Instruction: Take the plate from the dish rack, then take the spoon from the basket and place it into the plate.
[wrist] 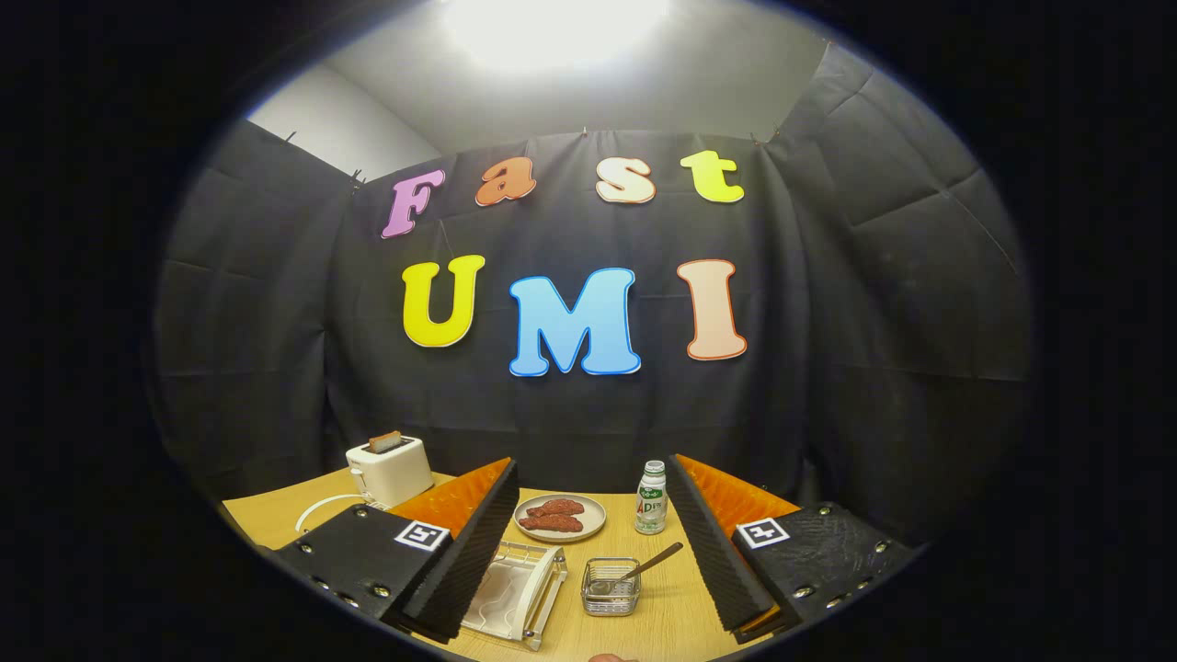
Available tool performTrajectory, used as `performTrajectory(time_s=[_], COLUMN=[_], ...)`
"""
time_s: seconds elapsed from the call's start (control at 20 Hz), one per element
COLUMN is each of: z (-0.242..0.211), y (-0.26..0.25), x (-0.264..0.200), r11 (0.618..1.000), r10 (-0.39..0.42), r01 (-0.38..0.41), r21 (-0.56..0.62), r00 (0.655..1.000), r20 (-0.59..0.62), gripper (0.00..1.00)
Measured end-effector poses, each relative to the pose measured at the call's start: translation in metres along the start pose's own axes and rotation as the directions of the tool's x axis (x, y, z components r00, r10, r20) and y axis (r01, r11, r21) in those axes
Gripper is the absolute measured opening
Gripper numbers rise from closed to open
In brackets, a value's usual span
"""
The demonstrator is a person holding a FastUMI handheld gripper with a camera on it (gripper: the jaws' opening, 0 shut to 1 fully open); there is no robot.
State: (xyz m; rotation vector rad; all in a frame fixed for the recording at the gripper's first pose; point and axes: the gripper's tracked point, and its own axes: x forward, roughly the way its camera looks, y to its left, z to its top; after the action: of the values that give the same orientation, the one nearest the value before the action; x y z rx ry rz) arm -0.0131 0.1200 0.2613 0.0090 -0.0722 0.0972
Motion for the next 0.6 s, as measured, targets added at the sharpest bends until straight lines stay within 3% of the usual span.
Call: performTrajectory(time_s=[0.6], z=[-0.021], y=[0.006], x=[0.013], r11=[1.0], r10=[0.03], r01=[-0.03], r21=[0.003], r00=[0.997], r20=[-0.07], gripper=[0.98])
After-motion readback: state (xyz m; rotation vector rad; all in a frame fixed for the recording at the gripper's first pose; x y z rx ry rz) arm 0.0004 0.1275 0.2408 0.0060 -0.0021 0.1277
